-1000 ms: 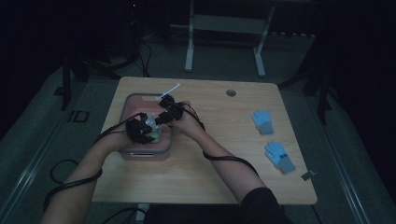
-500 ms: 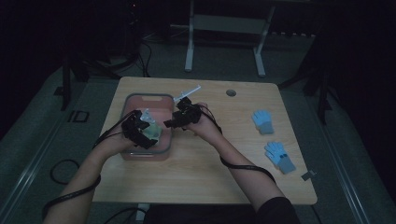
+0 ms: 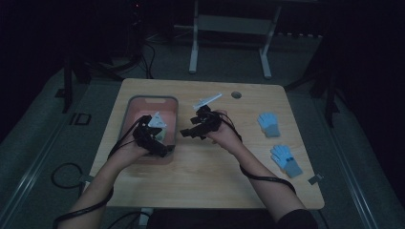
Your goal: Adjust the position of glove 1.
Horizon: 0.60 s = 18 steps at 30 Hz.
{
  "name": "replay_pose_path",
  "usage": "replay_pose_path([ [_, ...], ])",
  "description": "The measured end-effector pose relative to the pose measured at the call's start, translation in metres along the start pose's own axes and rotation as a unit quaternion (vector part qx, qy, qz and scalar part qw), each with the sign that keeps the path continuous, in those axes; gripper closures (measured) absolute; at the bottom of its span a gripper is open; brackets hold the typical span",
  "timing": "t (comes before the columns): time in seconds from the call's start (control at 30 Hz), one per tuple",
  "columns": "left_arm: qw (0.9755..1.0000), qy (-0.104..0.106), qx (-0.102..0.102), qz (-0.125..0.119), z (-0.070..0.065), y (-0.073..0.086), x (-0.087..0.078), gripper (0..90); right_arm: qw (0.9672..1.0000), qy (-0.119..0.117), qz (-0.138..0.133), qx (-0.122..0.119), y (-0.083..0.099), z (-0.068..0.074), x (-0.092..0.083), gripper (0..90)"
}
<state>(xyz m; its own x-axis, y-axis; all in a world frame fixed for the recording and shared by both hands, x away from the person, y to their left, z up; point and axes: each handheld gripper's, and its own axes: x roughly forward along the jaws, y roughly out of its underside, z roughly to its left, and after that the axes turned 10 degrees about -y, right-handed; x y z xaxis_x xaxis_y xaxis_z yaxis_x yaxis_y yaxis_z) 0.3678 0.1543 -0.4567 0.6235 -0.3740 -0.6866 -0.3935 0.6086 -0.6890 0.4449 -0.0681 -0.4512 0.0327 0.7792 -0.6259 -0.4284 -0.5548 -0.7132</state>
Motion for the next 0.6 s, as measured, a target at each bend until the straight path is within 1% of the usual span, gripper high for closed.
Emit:
replay_pose_path([
  [0.07, 0.9998, 0.002, -0.014, -0.011, -0.004, -0.002, 0.0, 0.5, 1.0, -0.001, -0.005, 0.002, 0.005, -0.001, -0.005, 21.7],
  [0.1, 0.9997, -0.002, -0.02, -0.015, -0.006, -0.003, -0.001, 0.2, 1.0, 0.0, -0.007, 0.0, 0.008, -0.001, -0.007, 21.6],
  [0.17, 0.9994, -0.015, -0.019, -0.023, -0.012, -0.005, -0.001, 0.2, 1.0, 0.002, -0.004, -0.003, 0.013, -0.001, -0.011, 20.8],
  [0.2, 0.9994, -0.017, -0.018, -0.024, -0.014, -0.006, -0.001, 0.2, 1.0, -0.002, -0.006, -0.002, 0.017, -0.001, -0.014, 20.8],
  [0.23, 0.9993, -0.016, -0.018, -0.028, -0.017, -0.007, -0.001, 0.2, 1.0, 0.0, -0.006, -0.004, 0.019, -0.001, -0.016, 20.8],
  [0.33, 0.9989, 0.009, -0.04, -0.024, -0.024, -0.01, 0.002, 0.3, 0.9998, 0.012, -0.01, -0.012, 0.028, -0.002, -0.024, 21.1],
  [0.4, 0.9987, 0.011, -0.037, -0.034, -0.031, -0.012, 0.004, 0.3, 0.9996, 0.011, -0.017, -0.02, 0.034, -0.004, -0.031, 21.3],
  [0.47, 0.9988, 0.012, -0.034, -0.034, -0.038, -0.013, 0.005, 0.4, 0.9994, 0.016, -0.018, -0.023, 0.039, -0.005, -0.036, 21.3],
  [0.53, 0.9986, 0.018, -0.032, -0.037, -0.045, -0.015, 0.007, 0.4, 0.9992, 0.024, -0.021, -0.024, 0.044, -0.007, -0.042, 21.3],
  [0.57, 0.9986, 0.018, -0.032, -0.037, -0.045, -0.015, 0.007, 0.4, 0.9992, 0.024, -0.021, -0.024, 0.044, -0.007, -0.042, 21.3],
  [0.6, 0.9987, 0.018, -0.026, -0.04, -0.053, -0.016, 0.009, 0.4, 0.9992, 0.024, -0.023, -0.023, 0.047, -0.009, -0.045, 21.2],
])
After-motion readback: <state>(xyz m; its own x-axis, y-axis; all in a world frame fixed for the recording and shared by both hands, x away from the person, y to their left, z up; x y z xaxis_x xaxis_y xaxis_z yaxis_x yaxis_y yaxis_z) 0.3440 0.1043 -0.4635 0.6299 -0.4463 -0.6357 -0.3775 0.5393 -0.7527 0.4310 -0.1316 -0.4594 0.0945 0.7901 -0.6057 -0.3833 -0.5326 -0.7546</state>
